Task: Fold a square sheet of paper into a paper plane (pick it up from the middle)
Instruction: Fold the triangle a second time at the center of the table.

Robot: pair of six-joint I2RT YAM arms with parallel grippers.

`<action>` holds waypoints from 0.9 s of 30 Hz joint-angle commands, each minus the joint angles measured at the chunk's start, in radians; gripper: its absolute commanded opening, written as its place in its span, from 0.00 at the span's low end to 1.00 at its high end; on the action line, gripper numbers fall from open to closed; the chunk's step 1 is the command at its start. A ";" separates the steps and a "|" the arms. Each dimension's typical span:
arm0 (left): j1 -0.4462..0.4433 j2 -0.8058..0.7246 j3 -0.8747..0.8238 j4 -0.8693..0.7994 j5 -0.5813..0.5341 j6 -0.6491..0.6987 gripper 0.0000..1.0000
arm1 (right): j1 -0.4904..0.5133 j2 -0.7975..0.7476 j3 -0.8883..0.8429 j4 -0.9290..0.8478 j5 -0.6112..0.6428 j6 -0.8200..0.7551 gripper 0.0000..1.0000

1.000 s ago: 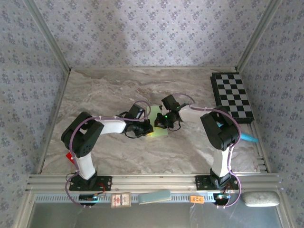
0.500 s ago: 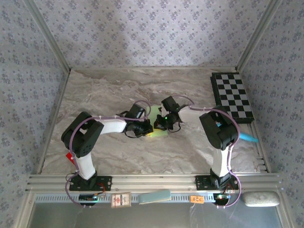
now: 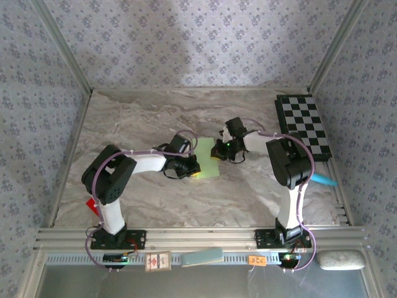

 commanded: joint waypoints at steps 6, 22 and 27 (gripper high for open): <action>0.001 0.048 -0.004 -0.167 -0.020 0.029 0.00 | -0.059 -0.031 0.016 -0.022 0.122 -0.050 0.03; 0.000 0.062 0.019 -0.157 -0.011 0.028 0.00 | 0.123 -0.123 -0.098 0.072 0.048 0.065 0.04; 0.000 0.065 0.010 -0.162 -0.012 0.023 0.00 | 0.125 -0.068 -0.113 0.109 0.029 0.088 0.04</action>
